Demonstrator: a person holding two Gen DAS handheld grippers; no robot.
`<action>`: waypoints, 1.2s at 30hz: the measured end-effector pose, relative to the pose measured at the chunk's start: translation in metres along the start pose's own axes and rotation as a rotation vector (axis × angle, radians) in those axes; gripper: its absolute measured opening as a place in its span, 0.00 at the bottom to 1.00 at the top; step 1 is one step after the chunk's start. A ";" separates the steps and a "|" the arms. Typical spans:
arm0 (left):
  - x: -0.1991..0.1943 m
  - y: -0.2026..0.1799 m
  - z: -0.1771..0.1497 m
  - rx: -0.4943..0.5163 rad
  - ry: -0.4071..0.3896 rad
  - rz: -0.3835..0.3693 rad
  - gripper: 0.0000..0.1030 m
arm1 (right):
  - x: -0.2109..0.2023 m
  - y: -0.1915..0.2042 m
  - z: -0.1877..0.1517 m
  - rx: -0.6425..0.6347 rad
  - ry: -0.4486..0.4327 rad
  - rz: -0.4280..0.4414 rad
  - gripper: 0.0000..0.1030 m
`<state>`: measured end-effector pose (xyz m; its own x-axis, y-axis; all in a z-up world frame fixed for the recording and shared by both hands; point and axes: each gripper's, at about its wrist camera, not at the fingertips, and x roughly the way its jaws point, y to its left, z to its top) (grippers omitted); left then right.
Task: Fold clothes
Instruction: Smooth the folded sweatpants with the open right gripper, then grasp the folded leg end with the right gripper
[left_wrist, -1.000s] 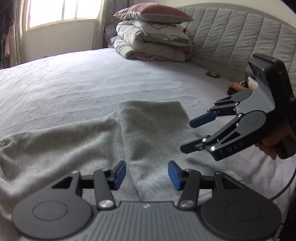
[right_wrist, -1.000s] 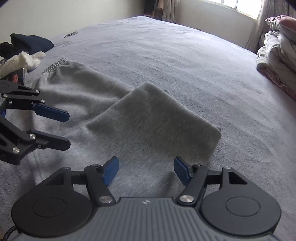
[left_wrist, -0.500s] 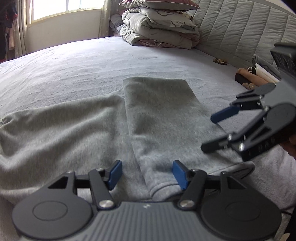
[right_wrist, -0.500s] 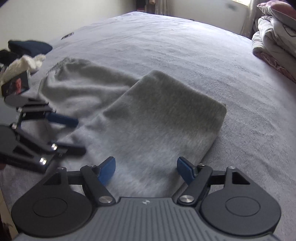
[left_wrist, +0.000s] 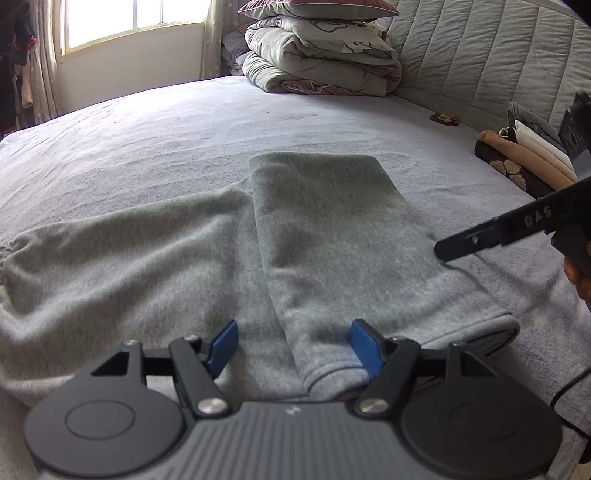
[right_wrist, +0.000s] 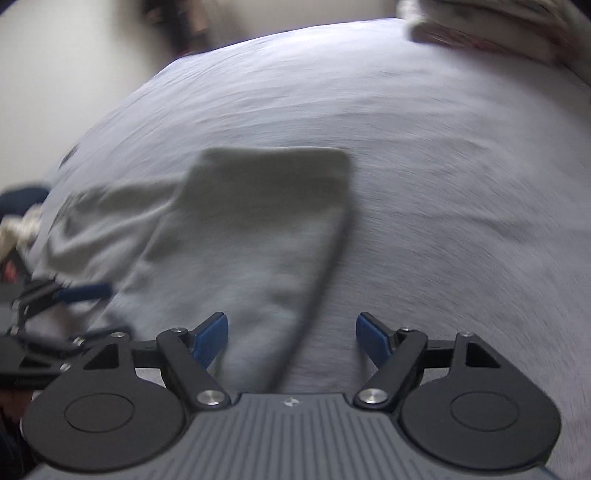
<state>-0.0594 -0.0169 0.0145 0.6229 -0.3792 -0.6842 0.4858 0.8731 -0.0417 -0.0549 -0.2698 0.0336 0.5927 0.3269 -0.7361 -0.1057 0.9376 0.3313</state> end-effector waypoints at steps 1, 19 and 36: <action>0.000 -0.001 0.000 0.003 -0.001 0.003 0.69 | -0.001 -0.006 -0.002 0.039 -0.010 0.021 0.77; 0.000 -0.001 0.000 0.004 0.003 0.005 0.70 | 0.012 -0.022 -0.015 0.252 -0.119 0.234 0.76; -0.003 0.008 0.000 -0.025 0.000 -0.036 0.70 | 0.015 -0.029 -0.014 0.410 -0.174 0.288 0.21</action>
<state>-0.0571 -0.0089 0.0162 0.6054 -0.4108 -0.6817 0.4924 0.8662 -0.0848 -0.0535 -0.2901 0.0047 0.7135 0.5069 -0.4836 0.0167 0.6778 0.7351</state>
